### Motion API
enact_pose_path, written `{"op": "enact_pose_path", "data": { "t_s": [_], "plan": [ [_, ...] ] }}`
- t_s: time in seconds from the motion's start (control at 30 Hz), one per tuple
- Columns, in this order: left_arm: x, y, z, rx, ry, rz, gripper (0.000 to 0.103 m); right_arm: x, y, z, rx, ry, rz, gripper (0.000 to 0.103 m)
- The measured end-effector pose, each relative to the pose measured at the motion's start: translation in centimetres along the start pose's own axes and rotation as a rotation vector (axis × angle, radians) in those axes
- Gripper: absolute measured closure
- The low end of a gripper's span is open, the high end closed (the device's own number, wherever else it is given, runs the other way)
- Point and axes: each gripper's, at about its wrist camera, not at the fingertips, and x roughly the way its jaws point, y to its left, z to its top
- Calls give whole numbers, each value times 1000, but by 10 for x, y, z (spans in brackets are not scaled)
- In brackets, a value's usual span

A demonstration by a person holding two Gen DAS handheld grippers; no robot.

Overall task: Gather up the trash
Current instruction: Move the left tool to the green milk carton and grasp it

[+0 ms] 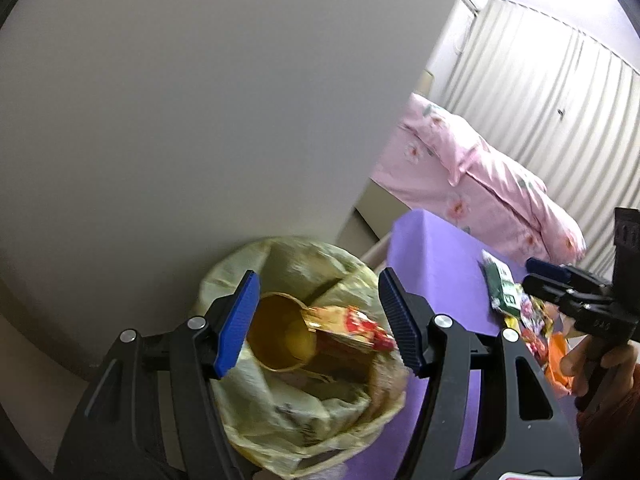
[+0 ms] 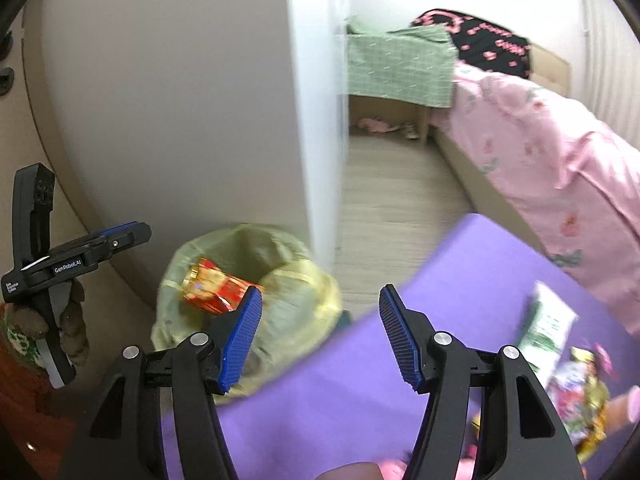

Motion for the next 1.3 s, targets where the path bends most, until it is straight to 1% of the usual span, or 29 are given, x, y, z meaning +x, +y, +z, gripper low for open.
{"op": "enact_pose_path", "data": {
  "t_s": [0.07,0.13,0.27,0.33,0.37,0.43,0.47,0.57,0.67,0.73,0.8,0.87,0.93,1.0,1.07,1.13,1.17,1.23,1.3],
  "plan": [
    [4,-13,-2,21,12,-22,44,-17,-12,-9,7,-20,-42,45],
    [10,-33,-3,56,19,-63,44,-34,-28,-22,21,-42,-95,45],
    [32,-79,-3,135,29,-173,44,-69,-63,-51,78,-75,-212,45],
    [47,-108,-5,182,51,-254,44,-84,-82,-62,110,-84,-250,45],
    [58,-126,-6,210,68,-313,44,-92,-94,-69,135,-88,-273,45],
    [76,-154,-6,259,96,-376,42,-102,-111,-79,174,-92,-307,45],
    [91,-174,-5,293,119,-402,41,-108,-125,-87,201,-90,-336,45],
    [133,-220,-1,344,185,-447,41,-121,-157,-106,270,-89,-408,45],
    [172,-257,2,357,247,-456,41,-129,-182,-121,338,-83,-490,45],
    [200,-285,1,369,290,-457,40,-134,-198,-133,376,-83,-511,45],
    [228,-310,-1,393,330,-420,40,-136,-210,-143,408,-85,-518,45],
    [253,-333,-6,440,359,-350,39,-137,-219,-152,428,-80,-520,45],
    [267,-344,-14,485,380,-281,40,-134,-227,-160,445,-74,-521,45],
    [285,-357,-19,517,403,-229,40,-132,-232,-166,453,-68,-523,45],
    [295,-362,-20,533,414,-205,39,-131,-234,-168,459,-66,-517,45],
    [303,-368,-23,561,437,-168,39,-130,-238,-172,473,-75,-481,45],
    [309,-372,-24,566,454,-161,39,-129,-240,-172,477,-78,-468,45],
    [316,-369,-26,553,495,-173,44,-127,-243,-170,482,-84,-452,38],
    [311,-363,-26,541,494,-198,49,-125,-241,-169,478,-97,-409,36]
  ]
}}
